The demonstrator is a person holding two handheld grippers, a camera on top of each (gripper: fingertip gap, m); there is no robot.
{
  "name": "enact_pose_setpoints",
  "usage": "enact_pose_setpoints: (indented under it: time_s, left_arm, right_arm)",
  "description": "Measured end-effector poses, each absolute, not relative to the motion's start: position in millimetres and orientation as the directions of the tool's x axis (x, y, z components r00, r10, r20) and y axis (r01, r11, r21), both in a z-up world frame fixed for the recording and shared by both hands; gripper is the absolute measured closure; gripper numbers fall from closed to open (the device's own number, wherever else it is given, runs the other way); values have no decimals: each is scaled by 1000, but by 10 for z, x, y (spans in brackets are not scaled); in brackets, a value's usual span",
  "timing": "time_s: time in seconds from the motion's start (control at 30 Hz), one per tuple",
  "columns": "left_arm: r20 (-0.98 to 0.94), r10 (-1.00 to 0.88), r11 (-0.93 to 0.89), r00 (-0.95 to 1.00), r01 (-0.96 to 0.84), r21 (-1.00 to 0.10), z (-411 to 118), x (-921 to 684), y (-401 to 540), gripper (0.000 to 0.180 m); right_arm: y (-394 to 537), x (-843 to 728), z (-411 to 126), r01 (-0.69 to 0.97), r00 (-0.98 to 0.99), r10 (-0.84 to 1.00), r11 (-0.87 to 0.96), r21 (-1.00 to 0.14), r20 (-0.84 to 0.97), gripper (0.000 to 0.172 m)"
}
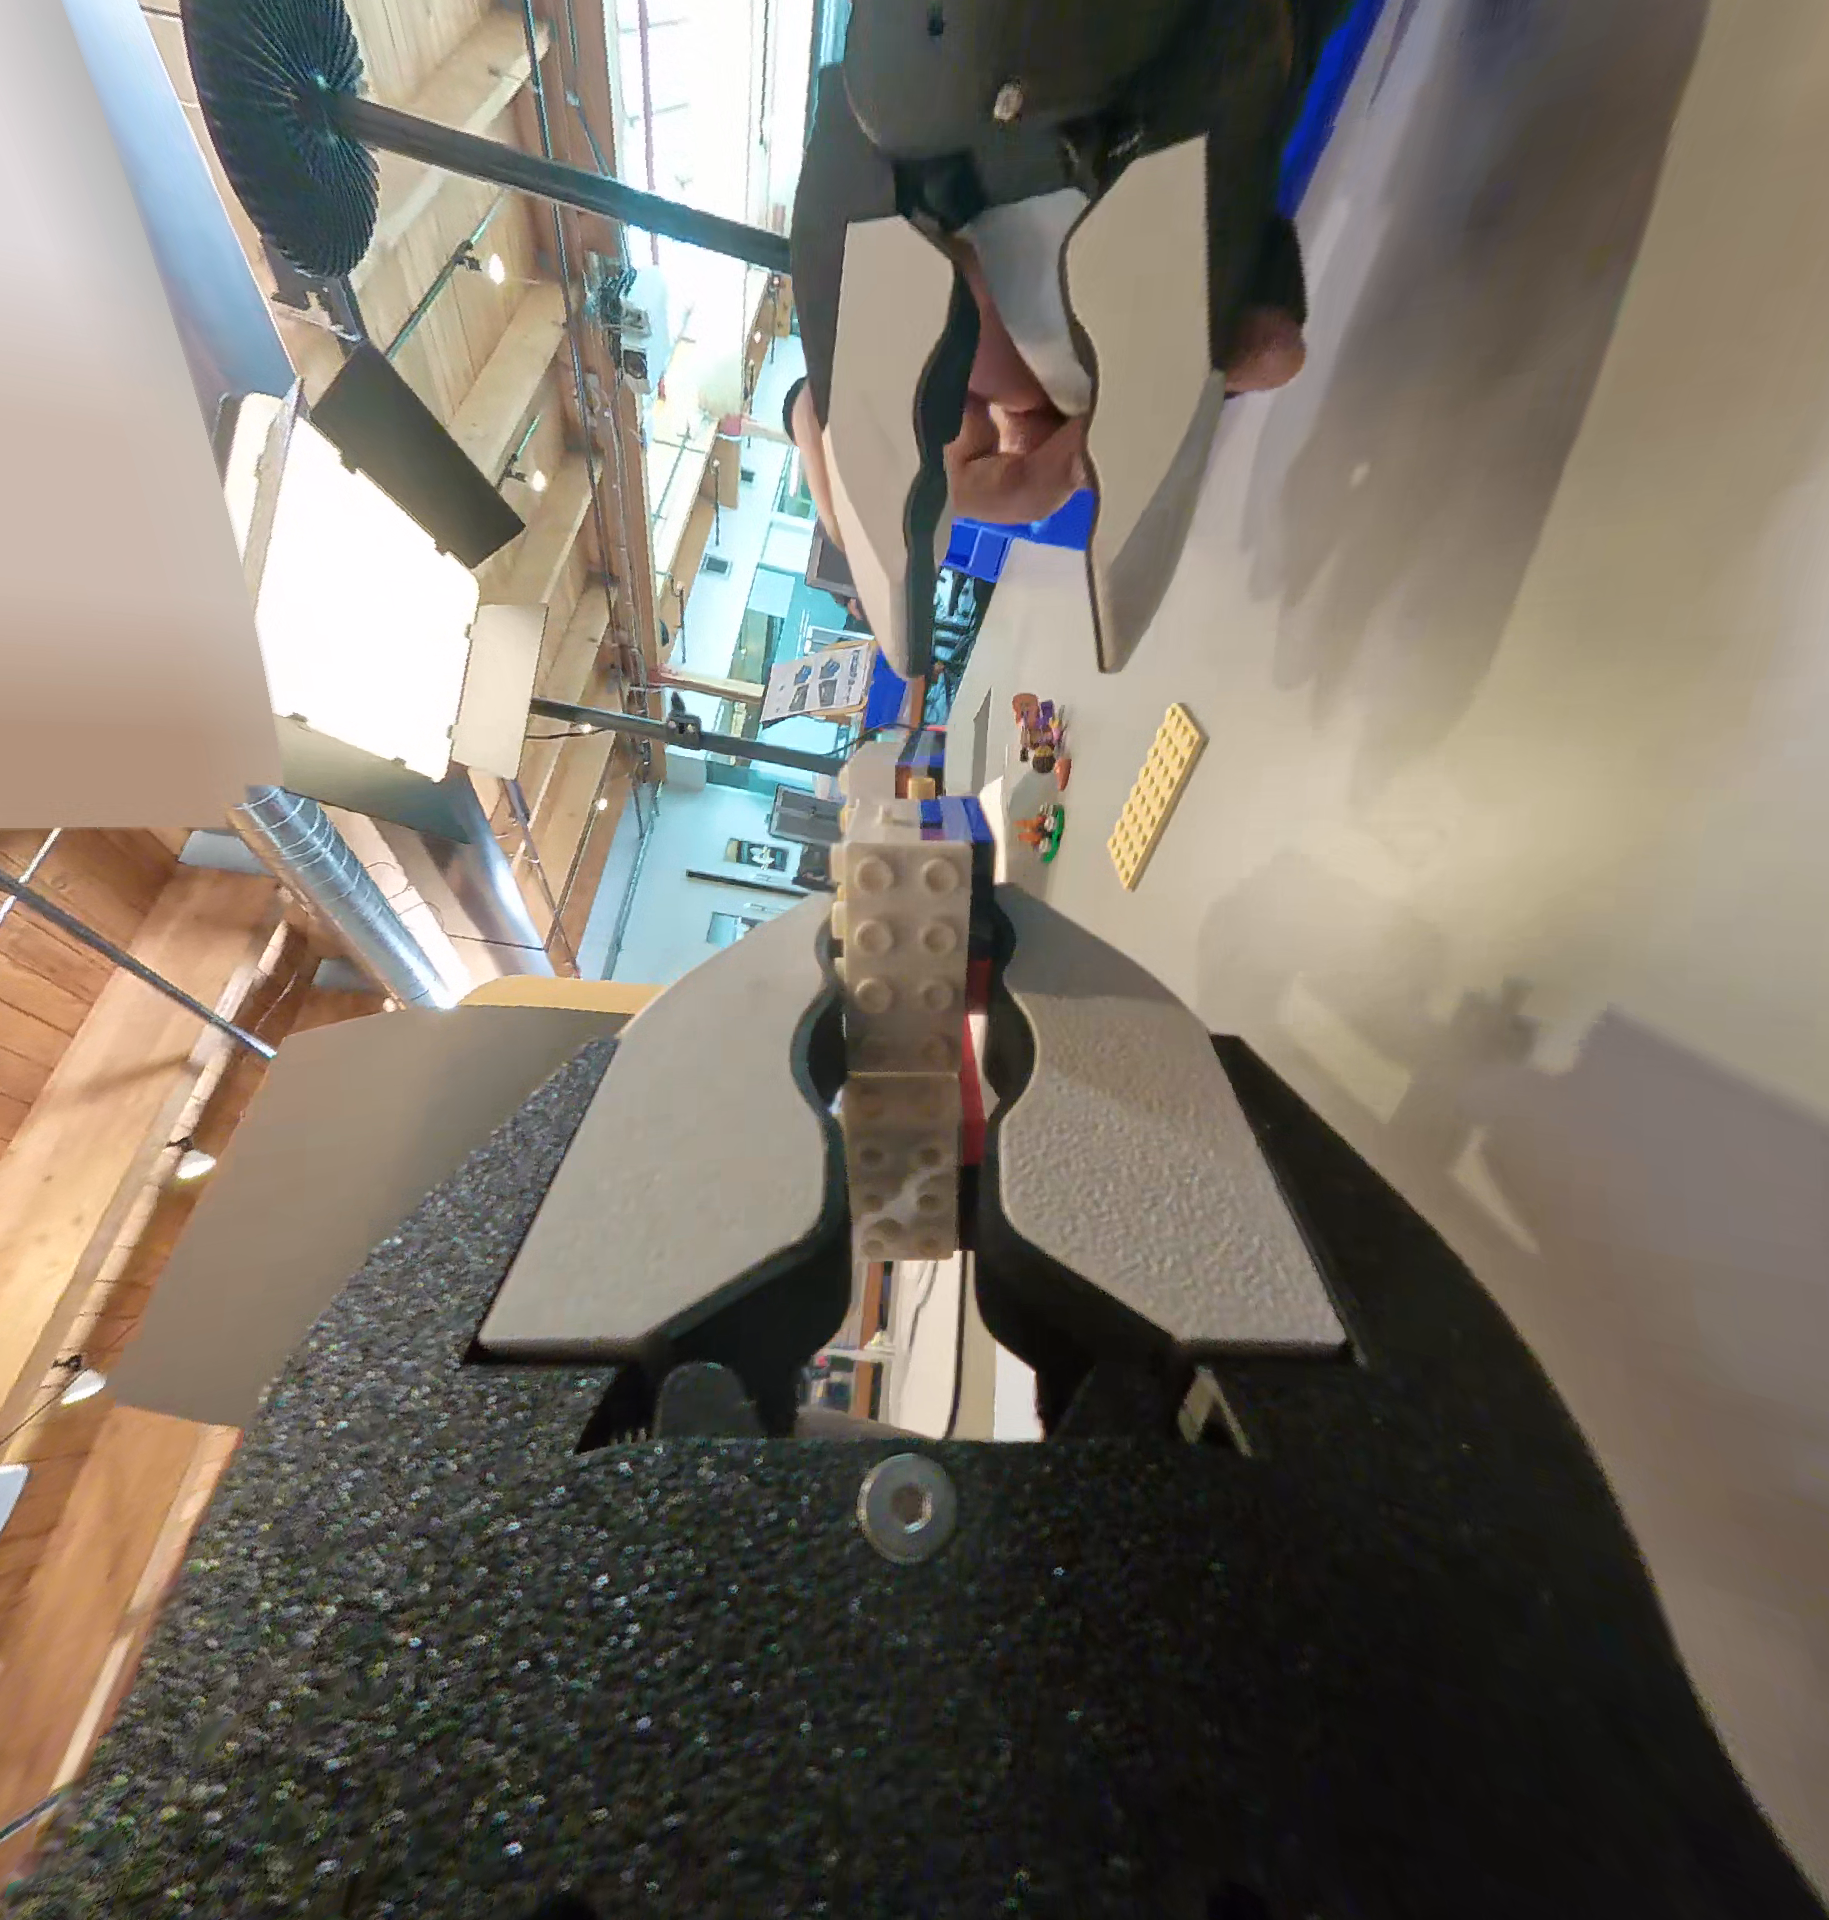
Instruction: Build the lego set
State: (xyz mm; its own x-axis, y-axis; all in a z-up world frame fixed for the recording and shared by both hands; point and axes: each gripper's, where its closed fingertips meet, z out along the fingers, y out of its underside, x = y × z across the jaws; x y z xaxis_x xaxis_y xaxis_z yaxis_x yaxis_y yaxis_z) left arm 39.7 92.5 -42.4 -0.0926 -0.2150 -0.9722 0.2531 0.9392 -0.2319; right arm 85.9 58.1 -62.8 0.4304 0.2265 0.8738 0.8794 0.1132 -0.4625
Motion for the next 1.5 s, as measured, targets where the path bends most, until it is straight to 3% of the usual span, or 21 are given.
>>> enact_pose_setpoints:
  time_s: [0.17,0.4,0.67,0.8,0.97,1.1,1.33,1.5]
  left_arm:
    - [-977,-208,954,-45,211,-213,-398,443,994,158]
    - [-947,-318,920,-51,222,-322,-360,455,1017,158]
    - [-904,-426,881,-24,218,-421,-292,482,1077,159]
    - [-866,-499,845,-1,219,-488,-241,497,1128,159]
    - [-831,-556,809,26,246,-534,-169,488,1129,159]
    - [-781,-624,749,22,302,-590,-66,442,1087,158]
    - [-692,-721,599,-39,467,-651,209,253,907,158]
    - [-577,-803,424,-149,537,-729,364,151,784,158]
  right_arm:
    - [636,826,-664,881,438,199,103,-463,877,128]
    - [700,962,-610,860,499,127,52,-508,858,126]
    - [775,1063,-581,738,671,112,-2,-675,733,131]
    - [820,1037,-537,553,826,136,-10,-833,547,136]
    - [880,1025,-376,106,967,228,27,-994,109,136]
    - [925,1066,-281,-109,958,272,68,-992,-87,135]
    - [876,897,-74,-54,941,337,199,-979,17,125]
    - [832,860,166,-168,928,369,297,-940,-49,120]
